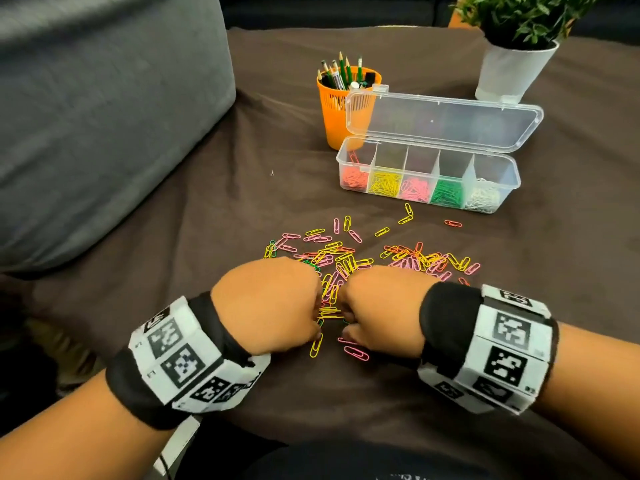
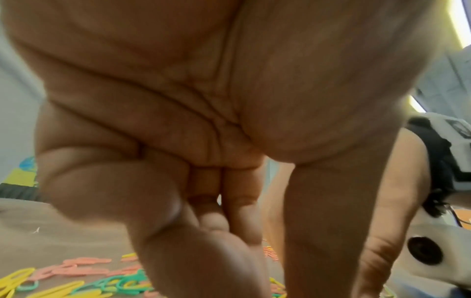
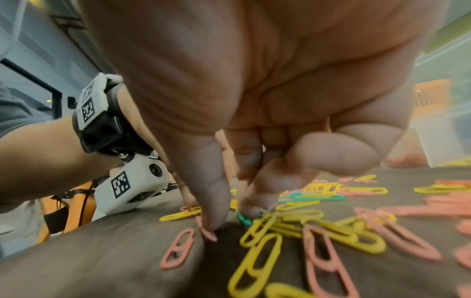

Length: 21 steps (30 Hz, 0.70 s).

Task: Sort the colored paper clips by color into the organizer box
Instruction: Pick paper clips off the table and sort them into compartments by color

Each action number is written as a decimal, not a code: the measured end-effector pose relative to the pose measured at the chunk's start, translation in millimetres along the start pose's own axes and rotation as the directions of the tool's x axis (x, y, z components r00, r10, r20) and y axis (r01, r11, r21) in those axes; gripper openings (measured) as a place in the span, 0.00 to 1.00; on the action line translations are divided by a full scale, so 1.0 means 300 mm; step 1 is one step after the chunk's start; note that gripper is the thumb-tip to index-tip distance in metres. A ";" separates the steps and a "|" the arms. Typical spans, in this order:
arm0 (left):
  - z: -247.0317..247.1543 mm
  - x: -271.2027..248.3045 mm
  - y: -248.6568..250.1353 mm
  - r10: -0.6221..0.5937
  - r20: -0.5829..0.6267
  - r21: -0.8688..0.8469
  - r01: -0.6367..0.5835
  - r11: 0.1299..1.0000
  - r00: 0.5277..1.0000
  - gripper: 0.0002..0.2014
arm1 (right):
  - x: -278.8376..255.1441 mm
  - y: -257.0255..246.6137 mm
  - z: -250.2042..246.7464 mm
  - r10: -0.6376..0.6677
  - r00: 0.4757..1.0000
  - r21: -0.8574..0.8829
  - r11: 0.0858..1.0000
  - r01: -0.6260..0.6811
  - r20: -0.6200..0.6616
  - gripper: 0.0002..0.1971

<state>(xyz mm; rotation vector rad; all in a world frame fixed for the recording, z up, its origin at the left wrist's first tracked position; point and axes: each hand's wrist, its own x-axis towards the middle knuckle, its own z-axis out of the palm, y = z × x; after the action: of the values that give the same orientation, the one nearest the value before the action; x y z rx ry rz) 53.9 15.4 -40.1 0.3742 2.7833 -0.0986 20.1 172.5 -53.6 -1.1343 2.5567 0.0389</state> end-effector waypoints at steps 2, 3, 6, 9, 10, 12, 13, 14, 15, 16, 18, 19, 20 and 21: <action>0.006 0.005 0.011 0.002 -0.001 0.061 -0.001 0.998 1.000 0.12 | -0.003 -0.003 -0.004 -0.005 1.000 -0.015 1.000 0.005 0.022 0.08; 0.013 -0.002 0.009 -0.003 -0.006 0.085 0.003 0.996 1.000 0.11 | 0.000 -0.008 -0.006 -0.021 0.999 -0.003 1.000 0.021 0.036 0.06; 0.029 -0.009 0.014 0.000 0.013 0.086 -0.001 0.996 1.000 0.09 | -0.025 0.017 -0.015 -0.043 0.998 0.090 0.995 0.039 0.039 0.06; 0.031 -0.004 0.009 -0.023 0.033 0.052 0.021 0.998 0.999 0.10 | -0.034 0.103 -0.035 0.049 0.992 0.285 0.958 -0.014 -0.116 0.06; 0.031 0.000 0.001 -0.034 0.034 0.040 0.032 0.999 0.999 0.11 | -0.027 0.135 -0.046 0.095 0.982 0.361 0.932 -0.029 -0.166 0.07; 0.026 0.003 -0.006 -0.046 0.038 0.026 0.045 0.999 0.998 0.13 | -0.011 0.178 -0.065 0.167 0.967 0.544 0.838 -0.038 -0.191 0.09; 0.024 0.003 -0.007 -0.046 0.043 0.025 0.045 0.999 0.998 0.13 | 0.001 0.190 -0.067 0.184 0.967 0.598 0.800 -0.043 -0.176 0.10; 0.025 0.003 -0.007 -0.040 0.043 0.030 0.039 0.999 0.998 0.12 | 0.016 0.195 -0.062 0.188 0.970 0.602 0.797 -0.057 -0.157 0.11; 0.025 0.003 -0.004 -0.033 0.039 0.037 0.031 0.999 0.999 0.10 | 0.030 0.196 -0.056 0.183 0.973 0.559 0.826 -0.074 -0.142 0.10; 0.029 0.003 -0.003 -0.029 0.039 0.042 0.028 0.999 0.999 0.09 | 0.048 0.191 -0.048 0.172 0.976 0.491 0.867 -0.087 -0.131 0.07; 0.034 0.003 0.005 -0.020 0.051 0.058 0.017 0.998 0.998 0.08 | 0.077 0.168 -0.046 0.145 0.983 0.324 0.940 -0.103 -0.109 0.03; 0.033 0.002 0.008 -0.013 0.059 0.070 0.009 0.998 0.998 0.09 | 0.088 0.157 -0.046 0.124 0.988 0.259 0.961 -0.098 -0.088 0.05; 0.030 0.000 0.008 -0.008 0.068 0.072 0.003 0.997 0.998 0.10 | 0.098 0.148 -0.044 0.105 0.992 0.212 0.973 -0.088 -0.066 0.05; 0.023 -0.003 0.006 -0.011 0.086 0.057 0.006 0.998 0.996 0.12 | 0.103 0.143 -0.042 0.090 0.995 0.179 0.981 -0.080 -0.049 0.05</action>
<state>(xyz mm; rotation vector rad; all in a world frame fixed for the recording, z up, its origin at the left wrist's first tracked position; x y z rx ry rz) 57.3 16.1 -46.3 0.3637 2.7011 -0.1912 -33.9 177.5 -56.4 -0.9726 2.5967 -0.1984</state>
